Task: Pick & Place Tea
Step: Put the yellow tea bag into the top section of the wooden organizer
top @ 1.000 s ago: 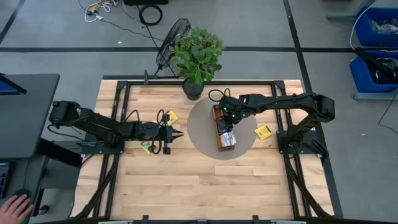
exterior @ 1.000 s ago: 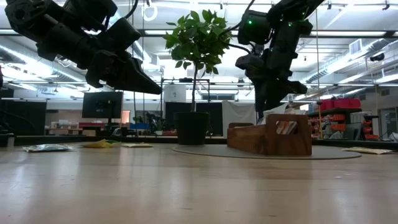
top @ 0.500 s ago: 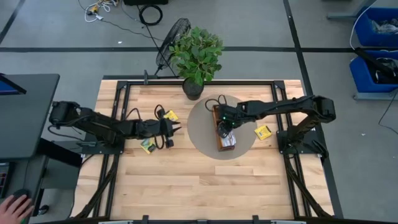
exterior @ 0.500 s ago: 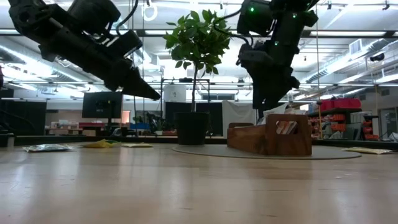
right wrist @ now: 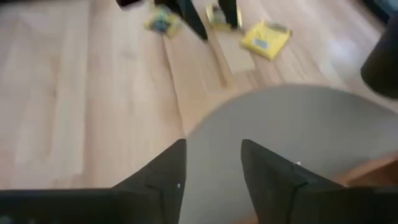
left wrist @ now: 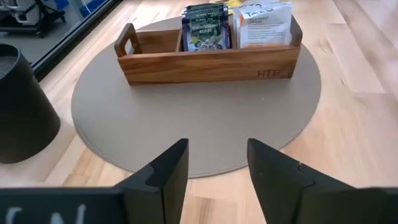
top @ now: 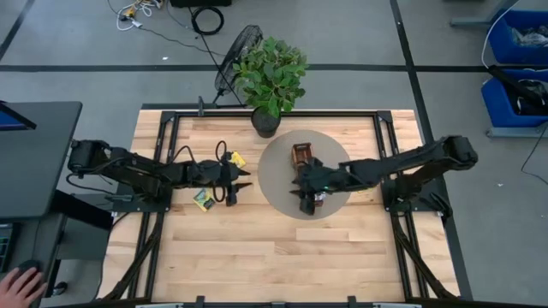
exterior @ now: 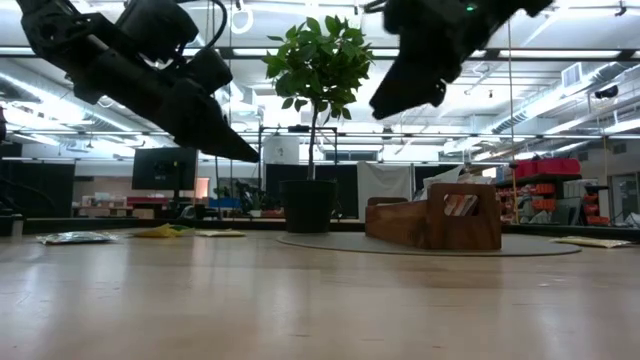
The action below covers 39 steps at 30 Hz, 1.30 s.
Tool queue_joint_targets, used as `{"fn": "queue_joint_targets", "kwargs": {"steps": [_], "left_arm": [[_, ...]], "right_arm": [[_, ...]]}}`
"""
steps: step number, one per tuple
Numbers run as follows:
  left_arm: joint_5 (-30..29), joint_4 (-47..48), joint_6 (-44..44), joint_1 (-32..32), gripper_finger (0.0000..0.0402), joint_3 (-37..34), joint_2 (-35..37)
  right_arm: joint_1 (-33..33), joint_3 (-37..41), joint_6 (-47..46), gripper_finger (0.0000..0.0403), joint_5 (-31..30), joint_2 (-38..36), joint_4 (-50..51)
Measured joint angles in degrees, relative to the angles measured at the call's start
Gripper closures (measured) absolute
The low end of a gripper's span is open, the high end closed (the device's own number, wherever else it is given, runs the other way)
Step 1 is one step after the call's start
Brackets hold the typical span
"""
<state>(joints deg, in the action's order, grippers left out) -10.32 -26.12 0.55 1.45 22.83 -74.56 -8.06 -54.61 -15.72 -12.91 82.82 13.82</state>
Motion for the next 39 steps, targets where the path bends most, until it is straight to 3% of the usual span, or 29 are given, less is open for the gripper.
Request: {"fn": "queue_joint_targets", "kwargs": {"steps": [5,12,15,20,29,39], "left_arm": [[-0.05,0.03,-0.77,0.00,0.0240,0.00,0.00],[-0.12,-0.05,-0.97,0.00,0.0241,0.00,0.00],[-0.10,-0.01,-0.97,0.00,0.0241,0.00,0.00],[-0.12,0.24,-0.96,0.00,0.0241,0.00,0.00],[-0.12,0.27,-0.91,0.00,0.0241,0.00,0.00],[-0.10,0.27,-0.80,0.00,0.0241,0.00,0.00]], "right_arm": [[-2.19,9.10,-1.85,0.0262,-2.22,-9.11,-5.29],[-4.88,17.93,-10.25,0.0268,-6.71,-24.53,-4.85],[-6.06,19.69,-14.48,0.0269,-7.13,-29.58,0.96],[-6.40,19.89,-29.20,0.0269,-8.79,-34.86,18.78],[-3.30,19.91,-50.33,0.0269,-6.55,-34.65,41.34],[2.26,19.91,-46.21,0.0269,-4.01,-24.29,45.17]]}}
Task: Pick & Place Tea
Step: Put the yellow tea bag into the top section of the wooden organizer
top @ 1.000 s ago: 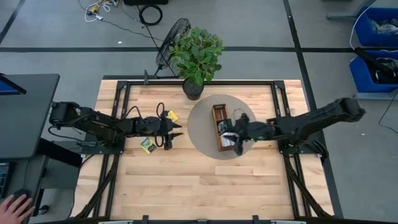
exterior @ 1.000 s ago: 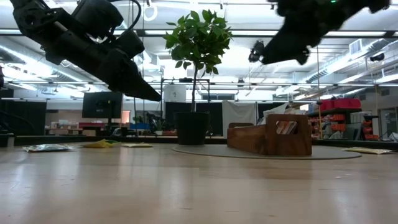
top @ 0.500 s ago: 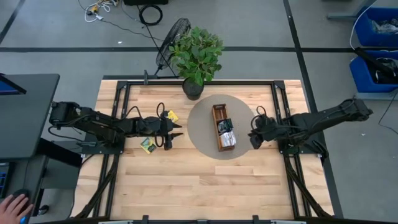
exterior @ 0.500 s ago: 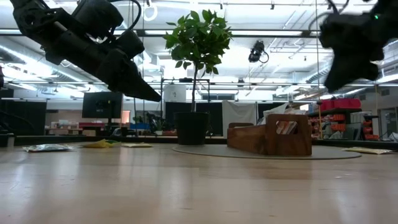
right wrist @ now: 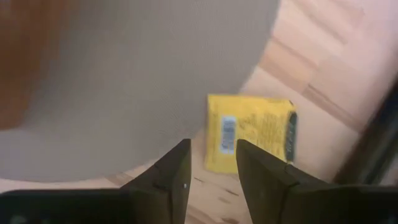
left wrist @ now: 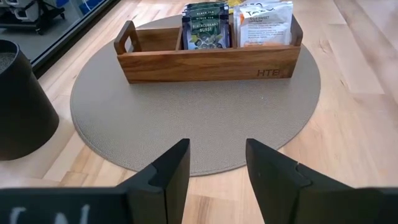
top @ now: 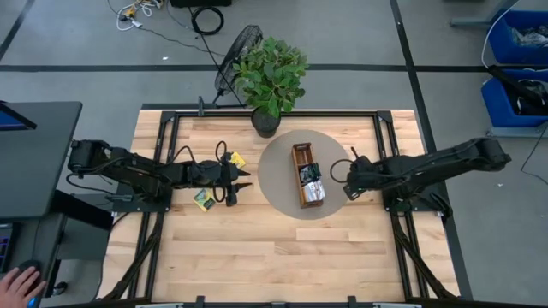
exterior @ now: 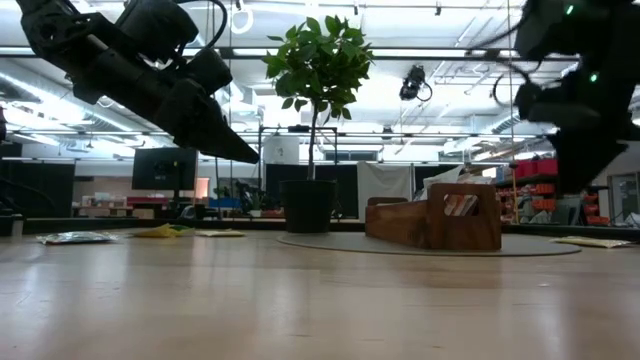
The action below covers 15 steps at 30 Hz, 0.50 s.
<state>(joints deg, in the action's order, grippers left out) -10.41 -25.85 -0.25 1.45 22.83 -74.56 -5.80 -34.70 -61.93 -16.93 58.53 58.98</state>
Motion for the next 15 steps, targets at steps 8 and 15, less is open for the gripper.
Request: {"fn": "queue_joint_targets", "kwargs": {"steps": [8,15], "left_arm": [[0.00,0.04,-0.07,-0.02,0.0241,0.00,0.00],[0.00,0.44,-0.20,-0.02,0.0241,0.00,0.00]], "right_arm": [[0.74,0.00,1.55,0.0269,1.54,10.98,-1.54],[0.75,0.00,6.07,0.0269,3.02,19.40,-5.39]]}}
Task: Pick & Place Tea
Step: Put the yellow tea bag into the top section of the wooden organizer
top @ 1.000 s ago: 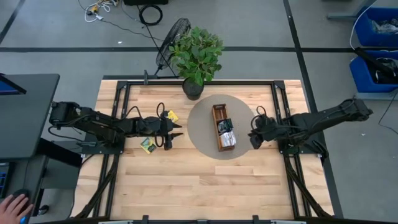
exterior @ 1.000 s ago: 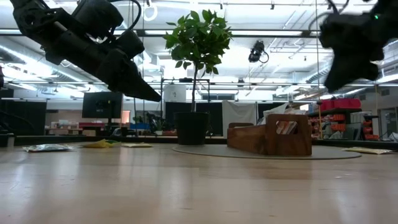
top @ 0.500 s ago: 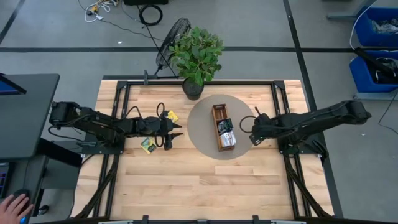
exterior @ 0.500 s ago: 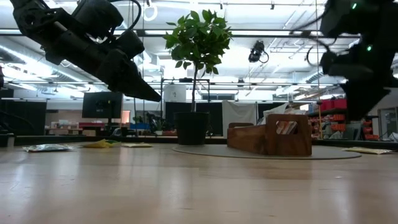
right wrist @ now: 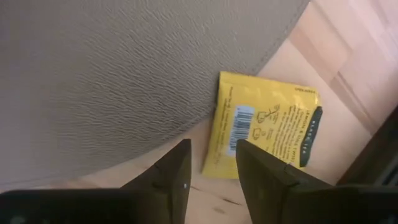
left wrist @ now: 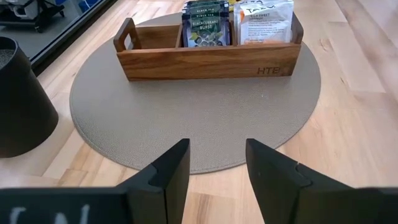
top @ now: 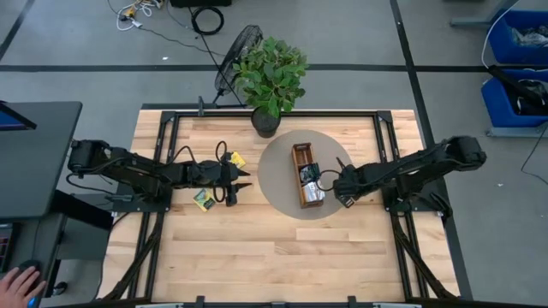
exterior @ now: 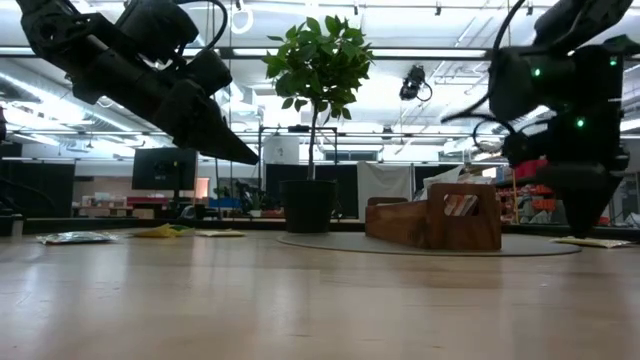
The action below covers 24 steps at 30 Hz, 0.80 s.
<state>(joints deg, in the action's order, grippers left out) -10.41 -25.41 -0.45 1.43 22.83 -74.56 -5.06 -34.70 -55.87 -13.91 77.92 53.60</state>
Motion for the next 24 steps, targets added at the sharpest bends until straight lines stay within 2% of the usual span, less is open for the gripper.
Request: {"fn": "queue_joint_targets", "kwargs": {"steps": [6,15,19,24], "left_arm": [[0.00,0.00,0.02,0.00,0.0241,0.00,-0.02],[0.00,0.00,-0.08,0.00,0.0241,0.00,-0.02],[0.00,0.00,-0.39,0.00,0.0241,0.00,-0.02],[0.00,0.00,-0.39,0.00,0.0241,0.00,-0.02]], "right_arm": [[0.02,0.00,-0.01,0.0269,-0.03,3.42,0.25],[0.02,-0.15,-0.21,0.0275,-0.14,4.86,-0.09],[0.02,-0.15,-0.65,0.0308,0.78,4.86,-0.54],[0.04,-0.07,-0.61,0.0382,1.26,4.90,-0.10]]}}
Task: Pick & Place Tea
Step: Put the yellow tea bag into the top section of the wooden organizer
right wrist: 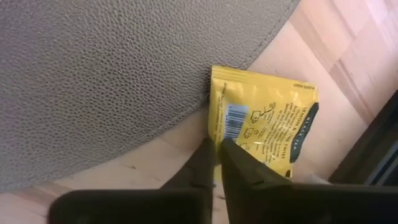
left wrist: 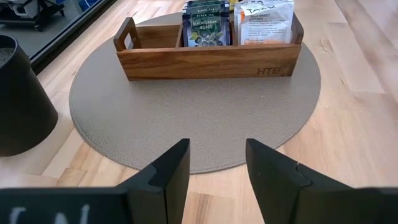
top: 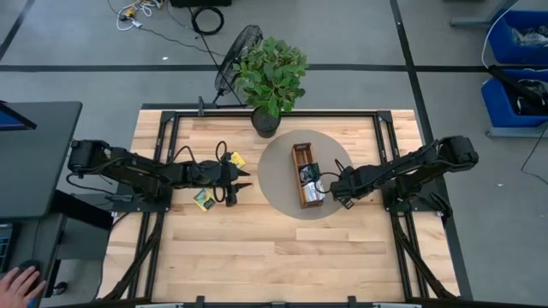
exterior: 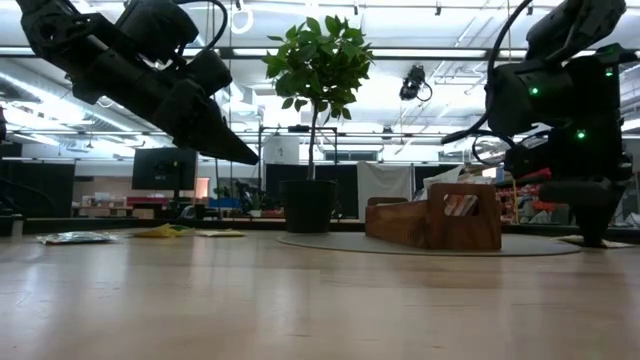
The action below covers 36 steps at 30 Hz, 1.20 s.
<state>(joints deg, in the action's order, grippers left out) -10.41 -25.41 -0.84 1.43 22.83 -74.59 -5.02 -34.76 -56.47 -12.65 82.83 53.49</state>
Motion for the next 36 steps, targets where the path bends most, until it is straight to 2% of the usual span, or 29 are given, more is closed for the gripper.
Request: {"fn": "queue_joint_targets", "kwargs": {"steps": [7,12,17,25,29,36], "left_arm": [[0.00,-0.01,-0.07,-0.05,0.0241,0.00,0.00],[0.00,-0.04,-0.17,-0.04,0.0241,0.00,0.00],[0.01,-0.04,-0.17,-0.04,0.0241,0.00,0.00],[0.02,-0.04,-0.09,-0.04,0.0241,0.00,0.00],[0.20,-0.21,-0.11,-0.06,0.0241,0.00,0.00],[4.36,-4.58,-0.04,-0.11,0.0241,0.00,-0.04]], "right_arm": [[-0.81,-0.55,0.18,0.0395,0.61,0.07,1.13],[-2.92,-4.22,0.66,0.0400,1.49,0.11,2.77],[-5.14,-10.56,2.93,0.0402,0.03,0.11,4.90],[-9.33,-23.93,6.42,0.0403,-6.56,-1.33,16.23],[-11.13,-27.34,9.70,0.0403,-9.68,-4.52,12.47],[-12.96,-27.41,21.87,0.0403,-11.90,-11.17,-5.20]]}}
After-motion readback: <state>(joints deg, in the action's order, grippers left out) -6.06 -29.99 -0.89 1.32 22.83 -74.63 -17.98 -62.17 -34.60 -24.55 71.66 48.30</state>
